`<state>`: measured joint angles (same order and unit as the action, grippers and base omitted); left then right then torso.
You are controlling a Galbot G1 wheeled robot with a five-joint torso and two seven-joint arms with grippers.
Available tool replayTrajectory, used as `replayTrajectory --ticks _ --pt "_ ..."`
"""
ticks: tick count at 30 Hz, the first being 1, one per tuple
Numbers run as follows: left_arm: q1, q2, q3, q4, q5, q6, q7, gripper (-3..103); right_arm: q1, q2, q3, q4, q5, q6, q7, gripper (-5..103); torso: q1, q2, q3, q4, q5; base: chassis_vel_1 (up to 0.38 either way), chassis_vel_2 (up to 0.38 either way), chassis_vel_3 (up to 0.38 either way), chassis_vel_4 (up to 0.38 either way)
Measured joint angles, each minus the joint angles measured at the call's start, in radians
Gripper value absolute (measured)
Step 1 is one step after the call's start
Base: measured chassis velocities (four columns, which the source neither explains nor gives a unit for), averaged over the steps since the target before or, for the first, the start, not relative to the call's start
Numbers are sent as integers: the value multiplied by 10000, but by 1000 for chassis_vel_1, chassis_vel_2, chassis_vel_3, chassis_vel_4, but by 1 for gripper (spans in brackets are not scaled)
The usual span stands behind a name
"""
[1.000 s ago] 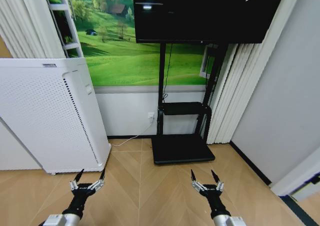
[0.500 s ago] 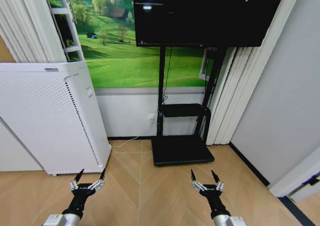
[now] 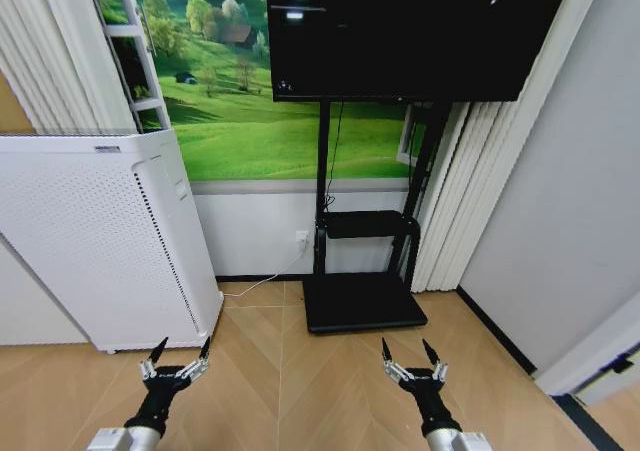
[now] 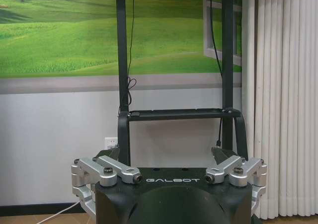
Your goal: Pick up the trash bin and place the garbage on the floor into it.
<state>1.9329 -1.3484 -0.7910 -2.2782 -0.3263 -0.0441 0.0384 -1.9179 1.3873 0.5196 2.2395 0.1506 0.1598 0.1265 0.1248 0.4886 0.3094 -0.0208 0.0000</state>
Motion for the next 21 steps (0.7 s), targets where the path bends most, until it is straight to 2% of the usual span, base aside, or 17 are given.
replayTrajectory --ticks 21 --pt "0 0 0 1 0 0 0 100 0 0 0 0 0 0 -1 100 347 866 520 0 0 0 0 0 0"
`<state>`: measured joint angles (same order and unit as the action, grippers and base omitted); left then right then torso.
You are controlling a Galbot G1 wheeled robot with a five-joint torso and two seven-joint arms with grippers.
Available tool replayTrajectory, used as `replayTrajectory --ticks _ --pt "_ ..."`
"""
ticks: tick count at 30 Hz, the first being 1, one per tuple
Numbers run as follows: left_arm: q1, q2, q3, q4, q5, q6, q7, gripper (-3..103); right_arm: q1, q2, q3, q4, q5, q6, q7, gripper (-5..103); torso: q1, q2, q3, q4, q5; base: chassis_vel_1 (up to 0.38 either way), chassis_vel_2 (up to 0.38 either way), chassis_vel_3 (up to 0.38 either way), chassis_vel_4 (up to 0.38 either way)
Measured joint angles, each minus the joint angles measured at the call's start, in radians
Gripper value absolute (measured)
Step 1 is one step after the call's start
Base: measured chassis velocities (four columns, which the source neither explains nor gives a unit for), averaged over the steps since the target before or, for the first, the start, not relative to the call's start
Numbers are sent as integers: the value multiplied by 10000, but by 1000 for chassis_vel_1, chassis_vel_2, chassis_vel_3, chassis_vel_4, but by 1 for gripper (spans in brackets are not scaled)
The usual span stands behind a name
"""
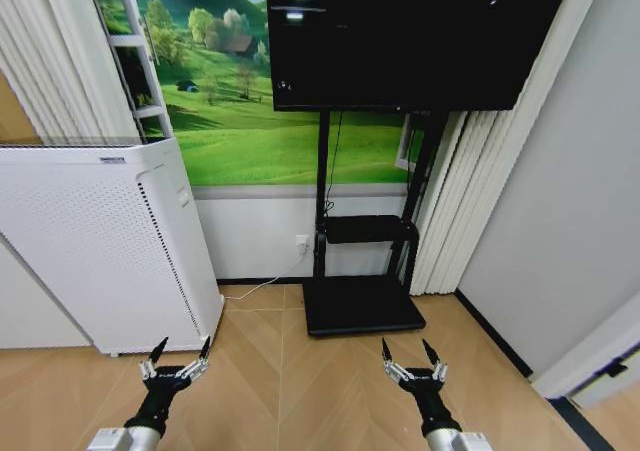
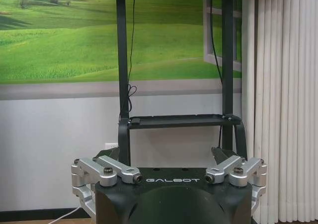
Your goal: Pick up the trash bin and place the garbage on the floor into it.
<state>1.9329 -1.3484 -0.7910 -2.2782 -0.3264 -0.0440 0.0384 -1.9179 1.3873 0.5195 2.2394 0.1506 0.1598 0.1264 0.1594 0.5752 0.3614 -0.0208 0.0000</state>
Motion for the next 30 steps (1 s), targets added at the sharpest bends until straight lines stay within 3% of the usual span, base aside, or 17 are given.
replayTrajectory --ticks 30 --pt "0 0 0 0 0 -1 0 100 0 0 0 0 0 0 0 100 548 1323 774 0 0 0 0 0 0"
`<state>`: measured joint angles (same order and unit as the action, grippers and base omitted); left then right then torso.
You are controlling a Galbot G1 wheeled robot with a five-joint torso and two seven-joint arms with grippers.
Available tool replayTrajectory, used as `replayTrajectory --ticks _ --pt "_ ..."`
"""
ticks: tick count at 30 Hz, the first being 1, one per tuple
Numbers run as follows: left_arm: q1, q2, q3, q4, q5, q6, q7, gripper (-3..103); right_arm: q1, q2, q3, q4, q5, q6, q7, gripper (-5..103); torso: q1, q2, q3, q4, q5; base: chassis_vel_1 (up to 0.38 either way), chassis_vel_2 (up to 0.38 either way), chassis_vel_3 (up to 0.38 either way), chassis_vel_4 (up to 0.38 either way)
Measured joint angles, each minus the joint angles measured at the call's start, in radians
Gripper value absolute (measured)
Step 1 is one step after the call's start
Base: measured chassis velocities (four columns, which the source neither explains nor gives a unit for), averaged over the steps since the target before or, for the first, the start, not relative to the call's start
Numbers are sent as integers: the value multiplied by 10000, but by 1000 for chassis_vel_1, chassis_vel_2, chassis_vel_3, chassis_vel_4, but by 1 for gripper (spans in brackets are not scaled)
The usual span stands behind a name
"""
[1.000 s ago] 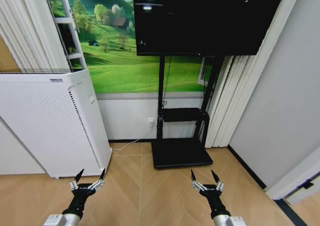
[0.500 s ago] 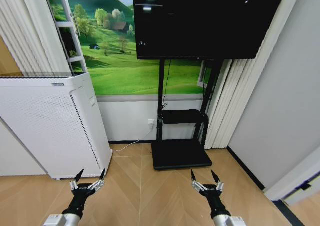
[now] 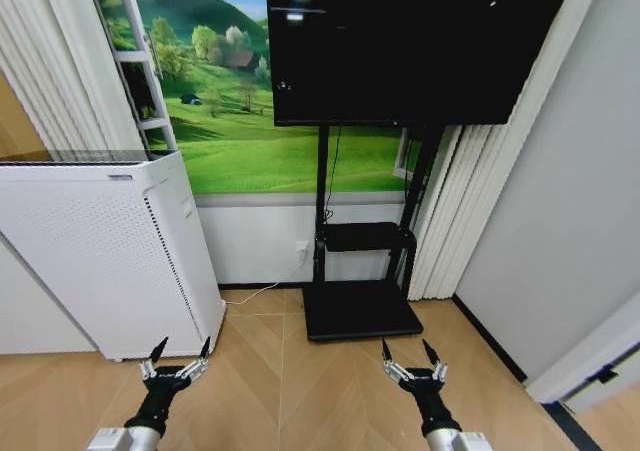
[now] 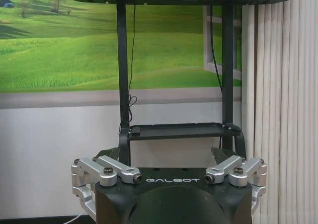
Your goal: Pick up the trash bin and place the garbage on the floor into it.
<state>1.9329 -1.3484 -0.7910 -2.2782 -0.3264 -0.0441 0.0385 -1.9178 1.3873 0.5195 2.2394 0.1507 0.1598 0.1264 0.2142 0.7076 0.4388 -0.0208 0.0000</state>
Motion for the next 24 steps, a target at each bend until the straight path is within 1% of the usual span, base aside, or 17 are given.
replayTrajectory --ticks 4,13,19,23,24 --pt "0 0 0 0 0 0 0 100 0 0 0 0 0 0 0 100 64 157 95 0 0 0 0 0 0" --pt "1 -1 0 0 0 0 0 100 0 -1 1 0 0 0 0 100 81 207 127 0 1 18 22 -19 -19" --pt "0 -1 0 1 0 1 0 100 0 -1 -1 0 0 0 1 100 78 187 118 1 -2 137 147 -139 -145" --pt "0 -1 0 1 0 0 0 100 0 -1 -2 0 1 0 1 100 66 164 103 -1 -3 207 217 -241 -218" --pt "0 -1 0 0 0 0 0 100 0 -1 -1 -1 0 0 1 100 64 157 100 0 4 260 247 -259 -239"
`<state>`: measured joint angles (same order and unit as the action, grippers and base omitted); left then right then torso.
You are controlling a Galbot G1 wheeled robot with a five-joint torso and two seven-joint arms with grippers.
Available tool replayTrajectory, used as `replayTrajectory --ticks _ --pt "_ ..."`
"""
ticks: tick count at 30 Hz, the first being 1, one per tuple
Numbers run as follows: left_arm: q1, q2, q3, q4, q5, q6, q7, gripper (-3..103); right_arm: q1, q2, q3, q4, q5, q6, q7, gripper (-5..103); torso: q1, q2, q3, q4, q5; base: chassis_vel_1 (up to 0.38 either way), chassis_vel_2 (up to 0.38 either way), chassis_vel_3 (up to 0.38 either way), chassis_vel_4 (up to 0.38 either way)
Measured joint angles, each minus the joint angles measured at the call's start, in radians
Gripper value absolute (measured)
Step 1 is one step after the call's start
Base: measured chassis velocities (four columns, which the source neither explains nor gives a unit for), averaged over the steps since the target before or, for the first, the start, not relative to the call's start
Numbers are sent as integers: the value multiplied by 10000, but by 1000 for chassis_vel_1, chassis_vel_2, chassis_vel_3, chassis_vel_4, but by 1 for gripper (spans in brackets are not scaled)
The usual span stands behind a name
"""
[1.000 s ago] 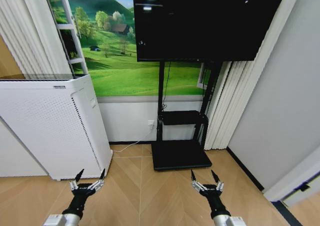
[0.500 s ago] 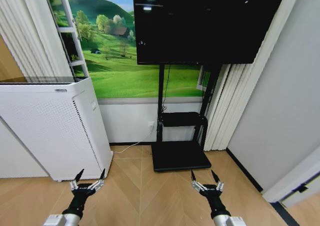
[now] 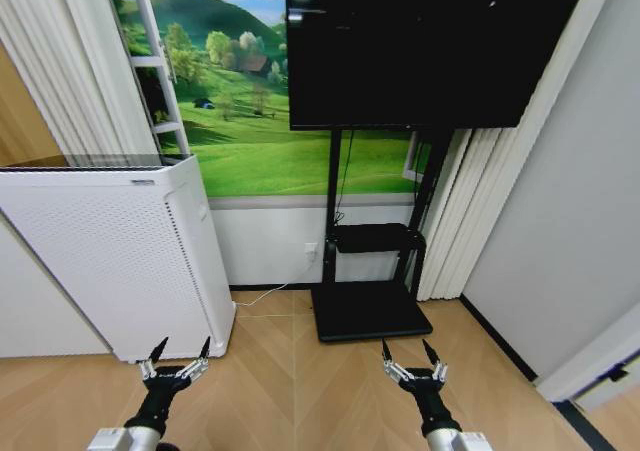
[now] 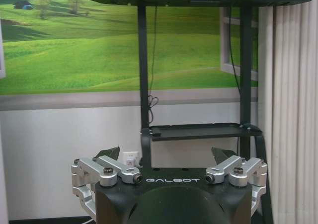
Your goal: Pick up the trash bin and place the garbage on the floor into it.
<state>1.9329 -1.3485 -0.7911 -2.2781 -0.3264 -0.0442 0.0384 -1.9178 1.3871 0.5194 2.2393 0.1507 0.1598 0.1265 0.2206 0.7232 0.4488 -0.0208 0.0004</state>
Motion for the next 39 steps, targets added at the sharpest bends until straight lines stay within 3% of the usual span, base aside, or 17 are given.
replayTrajectory --ticks 8,9,19,39 --pt "0 2 -4 1 0 0 -1 100 -2 2 -2 0 1 0 -1 100 -12 -22 -16 -5 -10 208 181 -199 -190" --pt "0 1 -5 1 0 0 -1 100 -1 1 -3 0 0 0 -1 100 -14 -26 -19 3 -6 90 -13 16 -55" --pt "0 0 2 0 0 0 0 100 1 -1 4 0 0 0 1 100 -17 -46 -27 -1 -2 -7 -54 -12 60" --pt "0 0 0 -1 0 1 0 100 0 1 1 2 0 0 2 100 -28 -66 -41 -1 -3 232 -228 -244 251"
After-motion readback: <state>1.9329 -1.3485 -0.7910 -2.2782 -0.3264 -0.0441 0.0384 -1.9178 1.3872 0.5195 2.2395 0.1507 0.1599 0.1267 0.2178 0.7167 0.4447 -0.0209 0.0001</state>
